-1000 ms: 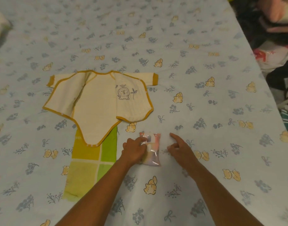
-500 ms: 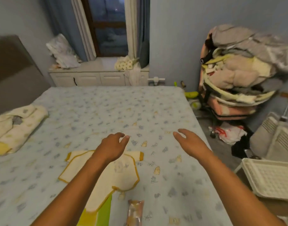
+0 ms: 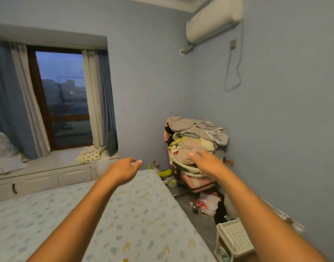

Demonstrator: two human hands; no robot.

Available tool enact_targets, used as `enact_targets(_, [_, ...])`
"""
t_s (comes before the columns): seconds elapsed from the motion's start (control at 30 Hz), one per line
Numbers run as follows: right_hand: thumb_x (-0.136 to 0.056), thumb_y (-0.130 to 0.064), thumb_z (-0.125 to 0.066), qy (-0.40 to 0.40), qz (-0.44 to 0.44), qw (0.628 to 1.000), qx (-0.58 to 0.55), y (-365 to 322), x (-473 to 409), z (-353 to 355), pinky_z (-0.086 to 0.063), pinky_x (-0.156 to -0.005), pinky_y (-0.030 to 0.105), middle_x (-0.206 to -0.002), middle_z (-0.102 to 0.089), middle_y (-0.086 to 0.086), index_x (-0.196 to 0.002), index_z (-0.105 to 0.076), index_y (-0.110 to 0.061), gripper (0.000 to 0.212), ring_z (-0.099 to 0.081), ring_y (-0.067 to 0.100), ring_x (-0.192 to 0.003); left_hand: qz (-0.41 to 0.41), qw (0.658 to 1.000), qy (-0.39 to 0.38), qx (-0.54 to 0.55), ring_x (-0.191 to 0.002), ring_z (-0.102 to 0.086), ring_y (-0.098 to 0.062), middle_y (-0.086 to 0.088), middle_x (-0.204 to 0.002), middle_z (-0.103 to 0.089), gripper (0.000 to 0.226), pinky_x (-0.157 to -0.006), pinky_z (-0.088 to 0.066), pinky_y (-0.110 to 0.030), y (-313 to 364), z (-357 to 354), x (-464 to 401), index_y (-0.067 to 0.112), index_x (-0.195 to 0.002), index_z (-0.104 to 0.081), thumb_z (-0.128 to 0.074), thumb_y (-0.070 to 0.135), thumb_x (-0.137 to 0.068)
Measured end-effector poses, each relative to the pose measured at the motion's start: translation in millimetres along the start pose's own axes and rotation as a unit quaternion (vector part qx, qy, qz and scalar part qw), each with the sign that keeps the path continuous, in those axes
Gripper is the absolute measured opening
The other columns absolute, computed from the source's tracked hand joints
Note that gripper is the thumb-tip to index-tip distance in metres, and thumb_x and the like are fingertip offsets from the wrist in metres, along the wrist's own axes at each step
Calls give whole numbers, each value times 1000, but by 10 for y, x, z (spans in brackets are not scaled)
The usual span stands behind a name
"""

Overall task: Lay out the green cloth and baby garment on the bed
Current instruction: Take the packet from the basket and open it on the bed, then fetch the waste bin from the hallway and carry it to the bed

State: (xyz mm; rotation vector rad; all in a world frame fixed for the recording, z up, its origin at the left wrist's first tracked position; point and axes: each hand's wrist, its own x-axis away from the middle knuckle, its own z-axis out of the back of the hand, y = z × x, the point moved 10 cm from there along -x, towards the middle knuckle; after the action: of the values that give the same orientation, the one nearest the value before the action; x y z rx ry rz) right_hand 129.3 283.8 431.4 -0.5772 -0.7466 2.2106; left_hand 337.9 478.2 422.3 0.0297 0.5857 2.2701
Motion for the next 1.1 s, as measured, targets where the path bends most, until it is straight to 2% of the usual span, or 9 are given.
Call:
enact_targets(0.13, [-97,-53,-37,53,-47,997,29,327,431,611,-34,-110,42,-152,-41,12,-147,-40,-15,63,-40,32,-137,-64,997,-34,6,-127,-52,-28,-10,-140,-55,55,-104,-42,-40,688,-137,92,13,-136,-53,-35,49,-99])
enact_targets(0.3, [-95,-59,-37,109,-127,985,40,1090,1085,1318,-31,-111,42,-155,-36,9,-149,-36,-15,69,-37,30,-140,-154,985,-78,26,-128,-50,-28,-9,-146,-50,56,-106,-40,-40,1766,-535,303,16,-140,-48,-35,50,-98])
enact_targets(0.47, [-95,-60,-36,171,-216,959,62,1996,1928,2161,-31,-115,42,-157,-34,8,-151,-35,-16,71,-35,29,-141,-264,957,-108,43,-122,-53,-27,-11,-137,-57,48,-98,-40,-37,3100,-1034,712,16,-133,-55,-38,45,-99])
enact_targets(0.63, [-94,-60,-36,253,-299,917,78,2873,3053,3071,-33,-113,44,-155,-38,8,-148,-38,-18,68,-38,30,-139,-349,921,-162,59,-129,-50,-29,-11,-142,-54,53,-108,-39,-39,4474,-1667,1353,13,-137,-52,-39,47,-98])
enact_targets(0.8, [-94,-61,-34,304,-374,873,75,3713,4303,3803,-32,-114,46,-156,-34,7,-150,-34,-21,69,-36,31,-140,-413,882,-220,56,-130,-49,-31,-13,-143,-52,53,-108,-39,-43,5733,-2402,2294,14,-138,-50,-41,46,-98])
enact_targets(1.1, [-94,-61,-35,379,-504,775,40,5075,6497,4517,-31,-111,48,-157,-32,8,-151,-32,-22,69,-34,33,-141,-518,799,-303,36,-130,-49,-31,-11,-145,-50,54,-110,-38,-48,7533,-3615,4293,20,-141,-48,-37,51,-98])
